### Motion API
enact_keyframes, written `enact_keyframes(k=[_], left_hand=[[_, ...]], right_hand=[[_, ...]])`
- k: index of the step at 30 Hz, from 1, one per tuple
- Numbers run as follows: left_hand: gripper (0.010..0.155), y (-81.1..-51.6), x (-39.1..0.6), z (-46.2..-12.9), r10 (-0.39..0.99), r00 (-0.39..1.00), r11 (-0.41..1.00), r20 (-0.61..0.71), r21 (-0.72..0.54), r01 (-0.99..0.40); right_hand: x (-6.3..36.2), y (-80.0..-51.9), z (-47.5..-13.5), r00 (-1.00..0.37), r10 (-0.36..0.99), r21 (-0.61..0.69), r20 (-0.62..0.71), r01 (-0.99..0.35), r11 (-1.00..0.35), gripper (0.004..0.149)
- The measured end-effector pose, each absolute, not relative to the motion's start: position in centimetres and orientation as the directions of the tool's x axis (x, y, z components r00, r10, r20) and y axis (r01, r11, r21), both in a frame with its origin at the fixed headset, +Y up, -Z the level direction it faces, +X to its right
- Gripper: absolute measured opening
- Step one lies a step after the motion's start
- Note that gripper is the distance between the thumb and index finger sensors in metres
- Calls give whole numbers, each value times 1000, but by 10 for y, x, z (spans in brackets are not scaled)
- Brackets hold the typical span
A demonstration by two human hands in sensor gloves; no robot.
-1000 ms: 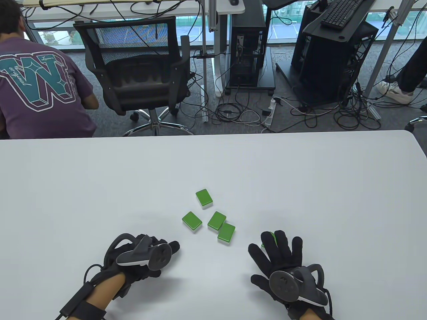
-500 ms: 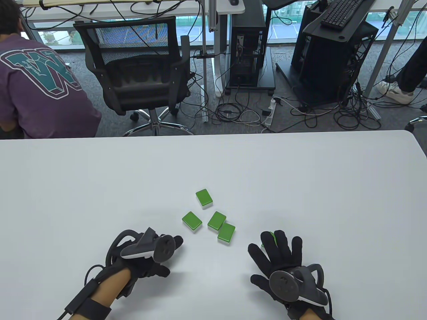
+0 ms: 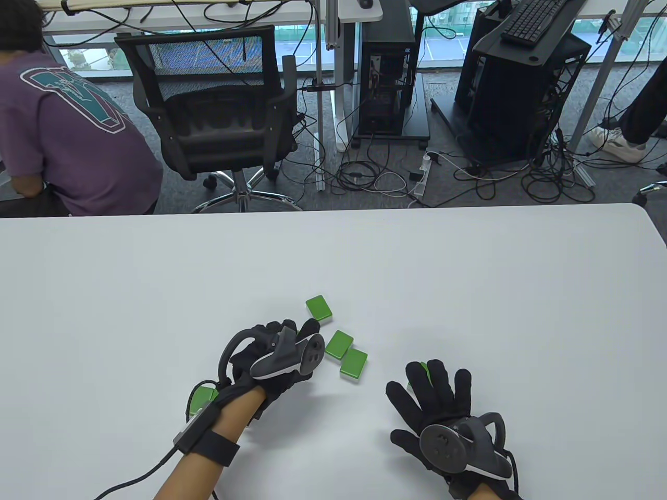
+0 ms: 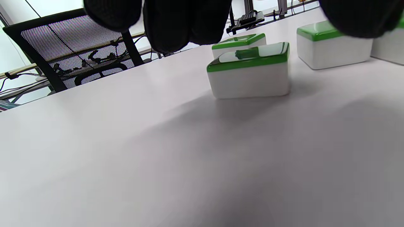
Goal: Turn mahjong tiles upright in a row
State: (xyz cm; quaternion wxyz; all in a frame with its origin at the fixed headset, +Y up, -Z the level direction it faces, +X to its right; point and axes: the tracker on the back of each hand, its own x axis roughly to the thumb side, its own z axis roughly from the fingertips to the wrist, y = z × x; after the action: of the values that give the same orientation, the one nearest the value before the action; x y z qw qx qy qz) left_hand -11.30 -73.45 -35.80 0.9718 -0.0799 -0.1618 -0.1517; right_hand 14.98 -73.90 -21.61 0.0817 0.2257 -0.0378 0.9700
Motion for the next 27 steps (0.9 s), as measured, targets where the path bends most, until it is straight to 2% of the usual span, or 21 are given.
enact_keyframes(k=[9,18,27], left_hand=[[86,-752,-107,-376,-246,930,929,274,-207,307],[79,-760,-111,-381,-202,950,937,240,-235,259],[85,-747,-129,-360,-92,924,951,372,-242,192]], right_hand=[[149,-739,-215,-884,129,-42,450,-165,-985,79],[148,-739,-215,-886,116,-38,448,-149,-988,79],[148,-740,-215,-887,119,-28,446,-147,-989,79]])
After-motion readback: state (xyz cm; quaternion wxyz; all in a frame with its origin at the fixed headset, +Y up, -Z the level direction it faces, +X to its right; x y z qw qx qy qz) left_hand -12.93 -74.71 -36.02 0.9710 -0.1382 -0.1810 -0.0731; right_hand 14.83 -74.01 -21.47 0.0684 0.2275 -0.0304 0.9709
